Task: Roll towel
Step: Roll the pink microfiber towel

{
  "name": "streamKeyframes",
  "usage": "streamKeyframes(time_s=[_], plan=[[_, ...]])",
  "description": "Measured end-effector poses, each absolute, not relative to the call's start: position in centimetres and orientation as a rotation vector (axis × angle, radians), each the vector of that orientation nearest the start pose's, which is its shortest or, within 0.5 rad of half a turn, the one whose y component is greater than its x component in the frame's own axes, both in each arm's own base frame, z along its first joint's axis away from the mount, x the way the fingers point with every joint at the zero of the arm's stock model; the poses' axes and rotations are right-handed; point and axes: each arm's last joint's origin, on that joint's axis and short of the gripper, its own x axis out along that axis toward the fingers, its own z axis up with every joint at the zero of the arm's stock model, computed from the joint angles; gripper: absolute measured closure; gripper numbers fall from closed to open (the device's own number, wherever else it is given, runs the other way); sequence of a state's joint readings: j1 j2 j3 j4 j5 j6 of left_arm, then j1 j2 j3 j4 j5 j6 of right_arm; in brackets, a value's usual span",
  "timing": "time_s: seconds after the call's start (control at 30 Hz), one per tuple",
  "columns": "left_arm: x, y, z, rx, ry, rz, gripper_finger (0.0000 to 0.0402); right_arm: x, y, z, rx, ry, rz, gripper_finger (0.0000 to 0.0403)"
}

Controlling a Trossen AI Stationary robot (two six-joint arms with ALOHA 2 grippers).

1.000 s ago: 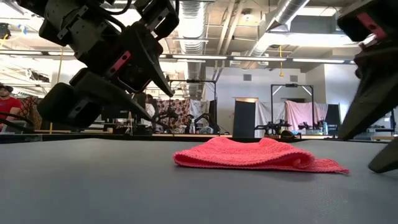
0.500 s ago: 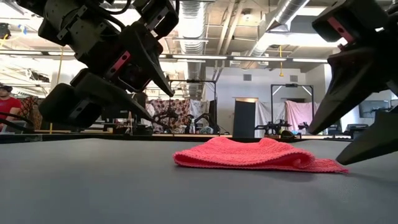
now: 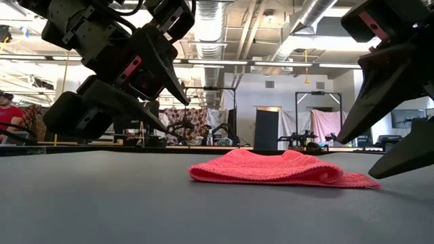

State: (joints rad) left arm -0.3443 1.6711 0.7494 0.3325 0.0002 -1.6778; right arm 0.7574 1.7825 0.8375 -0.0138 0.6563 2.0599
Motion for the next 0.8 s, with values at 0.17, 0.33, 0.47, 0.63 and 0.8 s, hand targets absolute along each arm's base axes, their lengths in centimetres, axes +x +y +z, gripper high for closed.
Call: streamKeyframes(time_s=[0.17, 0.33, 0.47, 0.63, 0.8], plan=[[30.4, -10.9, 15.4, -1.492, 0.708, 0.225, 0.0264, 25.3, 21.8, 11.6, 1.347, 0.474, -0.607, 0.0189], [30.5, -10.9, 15.5, -1.500, 0.696, 0.207, 0.0264, 26.1, 22.6, 11.5, 1.362, 0.474, -0.596, 0.0189], [30.5, -10.9, 15.6, -1.509, 0.690, 0.209, 0.0264, 26.4, 22.4, 11.6, 1.352, 0.471, -0.595, 0.0189], [30.6, -10.6, 15.6, -1.504, 0.693, 0.206, 0.0264, 26.6, 22.1, 11.6, 1.350, 0.476, -0.608, 0.0190], [30.6, -10.6, 15.6, -1.490, 0.694, 0.200, 0.0264, 27.0, 21.5, 11.5, 1.350, 0.451, -0.632, 0.0201]])
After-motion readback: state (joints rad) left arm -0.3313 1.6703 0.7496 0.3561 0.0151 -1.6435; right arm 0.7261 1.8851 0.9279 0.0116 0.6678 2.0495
